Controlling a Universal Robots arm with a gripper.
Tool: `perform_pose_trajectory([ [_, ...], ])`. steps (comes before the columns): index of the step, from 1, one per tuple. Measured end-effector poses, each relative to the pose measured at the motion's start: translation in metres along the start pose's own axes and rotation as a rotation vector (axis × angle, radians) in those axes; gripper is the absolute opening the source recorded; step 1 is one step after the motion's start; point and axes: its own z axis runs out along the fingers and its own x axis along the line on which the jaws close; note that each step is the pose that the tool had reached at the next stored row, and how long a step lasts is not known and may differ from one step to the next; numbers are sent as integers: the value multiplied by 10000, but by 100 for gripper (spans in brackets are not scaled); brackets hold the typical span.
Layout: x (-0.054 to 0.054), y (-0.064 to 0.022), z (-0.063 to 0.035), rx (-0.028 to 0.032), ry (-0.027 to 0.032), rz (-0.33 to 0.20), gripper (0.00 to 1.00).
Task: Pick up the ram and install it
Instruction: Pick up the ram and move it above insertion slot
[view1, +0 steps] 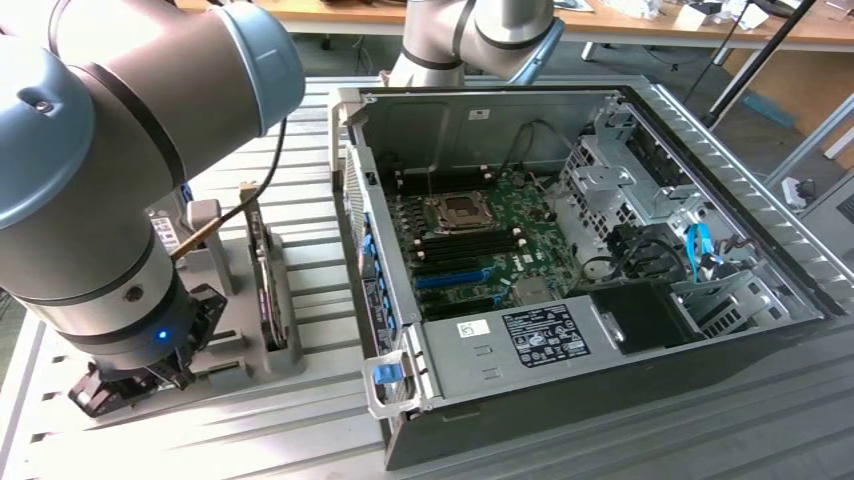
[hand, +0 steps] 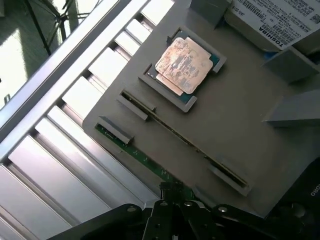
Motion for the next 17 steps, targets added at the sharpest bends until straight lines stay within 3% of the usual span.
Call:
perform_pose_trajectory([
  [4,0,0,0,-25,39,-1045,10],
  [9,0,0,0,-47,71,-1920,10],
  [11,0,0,0,-63,95,-2570,10],
  [17,0,0,0,-90,136,-3658,10],
])
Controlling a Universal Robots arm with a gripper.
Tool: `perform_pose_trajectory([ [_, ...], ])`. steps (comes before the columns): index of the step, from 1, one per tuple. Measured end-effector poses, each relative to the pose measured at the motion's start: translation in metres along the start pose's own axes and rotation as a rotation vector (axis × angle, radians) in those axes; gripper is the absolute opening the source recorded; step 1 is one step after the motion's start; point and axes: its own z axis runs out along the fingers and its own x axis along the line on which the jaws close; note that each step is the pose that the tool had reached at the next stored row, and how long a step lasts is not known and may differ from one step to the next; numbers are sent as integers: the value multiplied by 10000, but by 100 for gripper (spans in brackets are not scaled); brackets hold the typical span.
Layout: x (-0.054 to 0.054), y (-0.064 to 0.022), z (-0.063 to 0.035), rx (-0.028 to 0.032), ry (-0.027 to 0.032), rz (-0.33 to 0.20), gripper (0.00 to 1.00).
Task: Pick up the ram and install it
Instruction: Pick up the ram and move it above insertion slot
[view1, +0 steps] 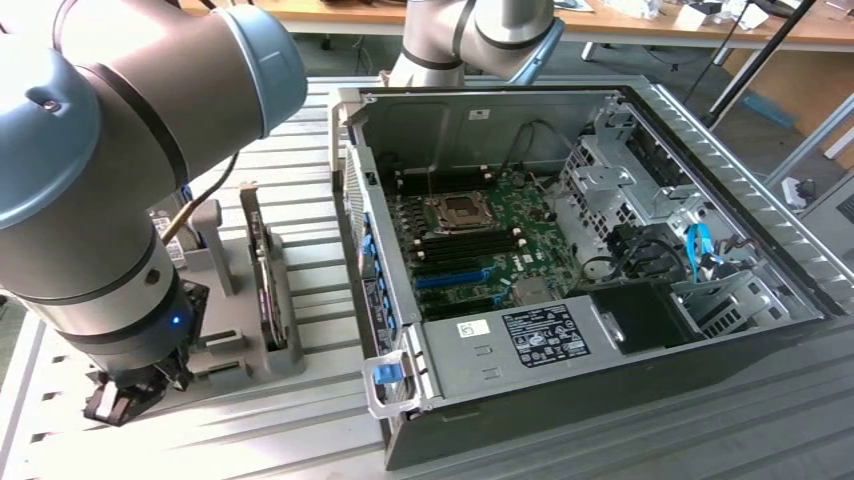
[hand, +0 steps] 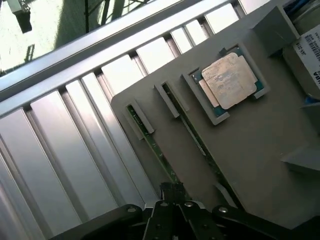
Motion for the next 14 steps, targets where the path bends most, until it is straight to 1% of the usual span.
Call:
perform_pose_trajectory([
  [7,0,0,0,-31,48,-1281,10],
  [8,0,0,0,-36,56,-1492,10],
  [9,0,0,0,-46,70,-1868,10],
  [14,0,0,0,-71,106,-2848,10],
])
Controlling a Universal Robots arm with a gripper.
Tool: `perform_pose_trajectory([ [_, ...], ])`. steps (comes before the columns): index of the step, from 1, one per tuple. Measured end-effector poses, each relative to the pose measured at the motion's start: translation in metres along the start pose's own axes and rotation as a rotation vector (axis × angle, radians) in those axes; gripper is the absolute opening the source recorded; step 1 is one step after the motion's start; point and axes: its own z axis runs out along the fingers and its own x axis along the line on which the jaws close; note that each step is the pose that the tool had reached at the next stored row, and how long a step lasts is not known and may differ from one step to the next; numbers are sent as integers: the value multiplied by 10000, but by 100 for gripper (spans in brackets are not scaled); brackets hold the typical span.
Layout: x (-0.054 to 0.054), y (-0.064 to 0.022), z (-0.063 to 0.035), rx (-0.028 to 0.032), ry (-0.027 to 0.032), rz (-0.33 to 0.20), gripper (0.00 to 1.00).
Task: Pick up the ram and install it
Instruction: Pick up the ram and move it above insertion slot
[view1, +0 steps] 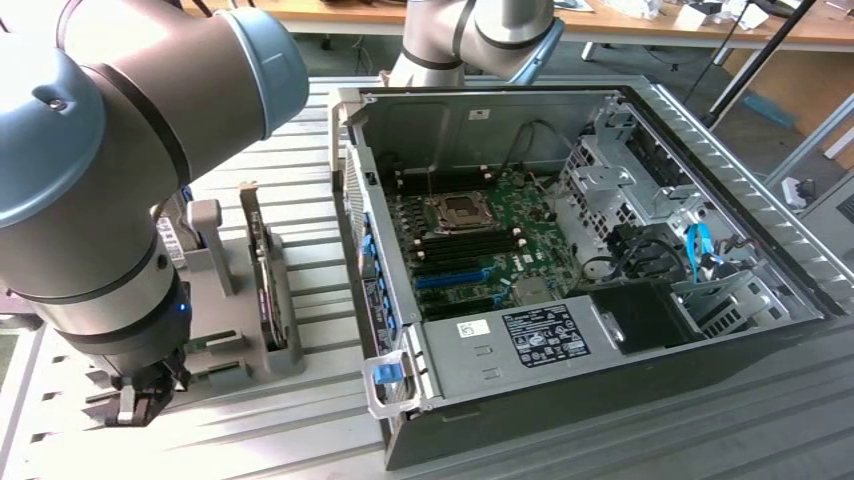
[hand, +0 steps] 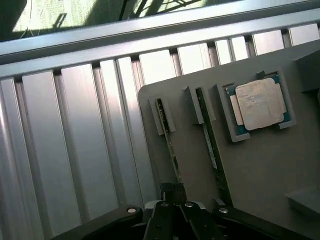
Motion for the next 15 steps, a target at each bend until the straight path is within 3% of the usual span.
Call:
perform_pose_trajectory([
  [15,0,0,0,-66,101,-2710,10],
])
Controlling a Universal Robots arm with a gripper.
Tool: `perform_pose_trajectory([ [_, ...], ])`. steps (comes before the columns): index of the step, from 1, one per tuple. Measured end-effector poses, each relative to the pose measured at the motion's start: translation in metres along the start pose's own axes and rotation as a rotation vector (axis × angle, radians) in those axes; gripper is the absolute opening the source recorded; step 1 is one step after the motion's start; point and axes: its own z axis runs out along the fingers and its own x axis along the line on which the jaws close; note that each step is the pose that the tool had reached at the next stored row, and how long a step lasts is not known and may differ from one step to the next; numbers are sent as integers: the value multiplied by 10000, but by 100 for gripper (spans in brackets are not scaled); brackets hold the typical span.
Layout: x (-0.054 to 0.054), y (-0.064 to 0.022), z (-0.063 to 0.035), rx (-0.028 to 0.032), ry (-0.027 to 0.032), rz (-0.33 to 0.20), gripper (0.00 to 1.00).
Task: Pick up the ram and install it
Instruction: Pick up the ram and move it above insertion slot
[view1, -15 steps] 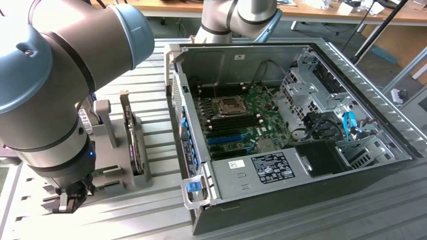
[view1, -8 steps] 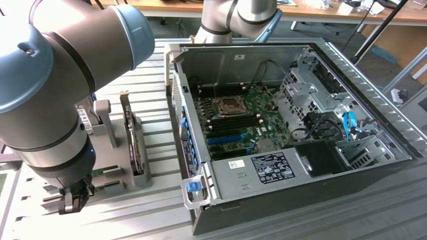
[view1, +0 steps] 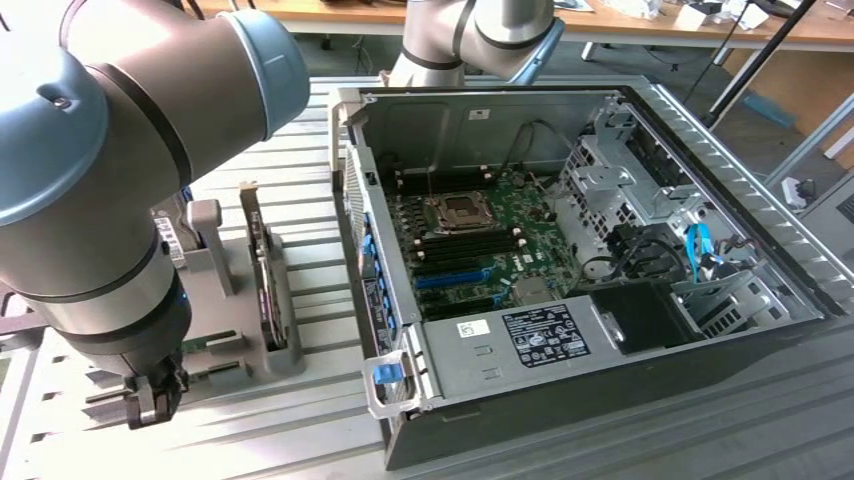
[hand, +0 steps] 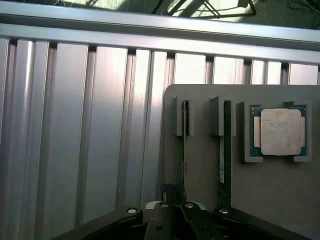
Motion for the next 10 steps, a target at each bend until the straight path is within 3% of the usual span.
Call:
perform_pose_trajectory([
  [5,0,0,0,0,1,-8,11],
  [7,0,0,0,0,1,-8,23],
  [10,0,0,0,0,1,-9,30],
])
